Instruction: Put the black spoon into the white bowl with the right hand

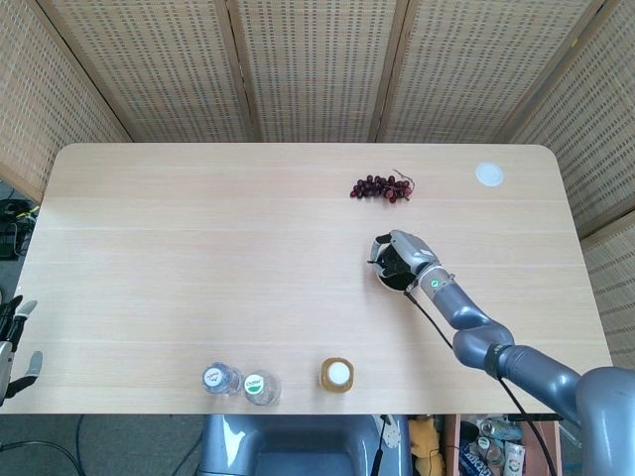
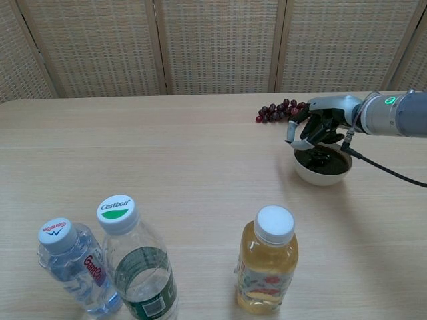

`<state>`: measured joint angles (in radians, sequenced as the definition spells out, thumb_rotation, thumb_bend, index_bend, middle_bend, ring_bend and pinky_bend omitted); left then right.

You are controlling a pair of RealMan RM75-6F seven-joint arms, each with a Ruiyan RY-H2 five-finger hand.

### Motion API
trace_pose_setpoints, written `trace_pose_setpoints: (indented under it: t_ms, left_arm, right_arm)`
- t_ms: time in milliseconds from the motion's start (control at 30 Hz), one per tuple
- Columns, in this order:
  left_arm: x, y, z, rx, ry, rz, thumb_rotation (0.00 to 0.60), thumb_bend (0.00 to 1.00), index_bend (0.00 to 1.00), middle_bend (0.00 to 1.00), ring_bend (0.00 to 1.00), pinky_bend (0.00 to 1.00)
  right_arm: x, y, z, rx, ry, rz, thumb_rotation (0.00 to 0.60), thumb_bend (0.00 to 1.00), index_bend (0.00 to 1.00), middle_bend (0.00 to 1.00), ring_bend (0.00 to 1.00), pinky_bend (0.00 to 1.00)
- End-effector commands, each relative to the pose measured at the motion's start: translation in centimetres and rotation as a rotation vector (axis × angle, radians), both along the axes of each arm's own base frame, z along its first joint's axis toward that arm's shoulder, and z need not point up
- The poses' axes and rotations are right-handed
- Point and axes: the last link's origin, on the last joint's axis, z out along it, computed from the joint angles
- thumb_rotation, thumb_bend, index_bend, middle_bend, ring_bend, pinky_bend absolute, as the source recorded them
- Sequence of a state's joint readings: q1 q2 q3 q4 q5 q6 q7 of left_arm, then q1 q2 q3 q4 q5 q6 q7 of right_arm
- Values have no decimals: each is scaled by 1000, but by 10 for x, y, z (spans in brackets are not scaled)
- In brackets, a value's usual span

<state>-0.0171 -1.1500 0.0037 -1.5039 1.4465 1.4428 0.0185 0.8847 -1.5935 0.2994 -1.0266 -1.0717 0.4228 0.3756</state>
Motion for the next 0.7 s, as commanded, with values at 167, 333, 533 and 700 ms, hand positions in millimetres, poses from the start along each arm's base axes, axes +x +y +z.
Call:
trace_pose_setpoints:
  t_ms: [167,333,533,700]
  left_arm:
    - [0,1,-1,-3,-1,-4,600,484,26,0,0,0]
    - [2,3,-2,-11,-1,-10,600,483,26,0,0,0]
    - [3,3,-2,-11,2,-9,600,483,26,0,0,0]
    - [3,3,-2,-11,5,-3,600,483,26,0,0,0]
  right_arm:
    - [-4,9,2,10,-9,-2,600,803,759,973,990,1000]
    - [-9,12,3,11,-8,-12,600,803,759,973,990,1000]
    - [-10,7,-1,4,-14,-28,600,803,760,973,990,1000]
    - [-11,-1,-2,-15,-3,-29,600,803,763,973,990,1000]
